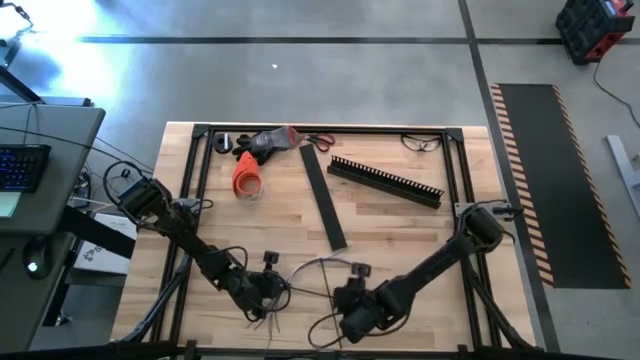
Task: Ziptie cables
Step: Wrap the black zip tie on the cable
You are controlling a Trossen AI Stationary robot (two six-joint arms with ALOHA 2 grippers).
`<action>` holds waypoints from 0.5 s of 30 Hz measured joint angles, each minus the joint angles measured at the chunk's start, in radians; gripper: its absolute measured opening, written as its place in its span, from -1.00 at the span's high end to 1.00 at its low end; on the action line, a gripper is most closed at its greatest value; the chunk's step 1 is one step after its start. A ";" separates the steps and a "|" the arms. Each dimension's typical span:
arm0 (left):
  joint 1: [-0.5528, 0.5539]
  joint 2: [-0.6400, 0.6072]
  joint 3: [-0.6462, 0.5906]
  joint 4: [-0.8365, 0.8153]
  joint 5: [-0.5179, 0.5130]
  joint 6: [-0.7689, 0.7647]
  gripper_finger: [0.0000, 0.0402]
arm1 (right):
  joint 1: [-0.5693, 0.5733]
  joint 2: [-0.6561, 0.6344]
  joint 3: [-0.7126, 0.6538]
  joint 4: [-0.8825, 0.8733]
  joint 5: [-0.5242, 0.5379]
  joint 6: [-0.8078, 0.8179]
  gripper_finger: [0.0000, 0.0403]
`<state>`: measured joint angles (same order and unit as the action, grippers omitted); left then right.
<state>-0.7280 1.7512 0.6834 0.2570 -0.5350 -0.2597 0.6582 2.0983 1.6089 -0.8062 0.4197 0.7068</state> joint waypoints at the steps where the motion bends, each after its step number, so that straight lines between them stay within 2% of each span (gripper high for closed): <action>1: 0.000 0.000 0.000 0.000 0.000 0.000 0.97 | -0.003 0.000 0.010 0.023 -0.003 -0.056 0.24; 4: 0.000 0.000 0.000 0.001 0.004 -0.001 0.97 | -0.010 0.003 -0.005 0.240 0.025 -0.263 -0.02; 7: -0.002 0.000 0.000 0.003 0.003 -0.002 0.97 | -0.038 0.035 -0.074 0.542 0.063 -0.411 -0.14; 11: -0.002 0.000 0.000 0.004 0.003 -0.001 0.97 | -0.087 0.116 -0.115 0.802 0.102 -0.528 -0.09; 15: -0.002 0.001 0.000 0.003 0.007 -0.001 0.97 | -0.117 0.196 -0.094 0.896 0.113 -0.549 0.09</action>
<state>-0.7296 1.7519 0.6834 0.2604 -0.5278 -0.2607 0.5410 2.2939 1.5145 0.0895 0.5327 0.1577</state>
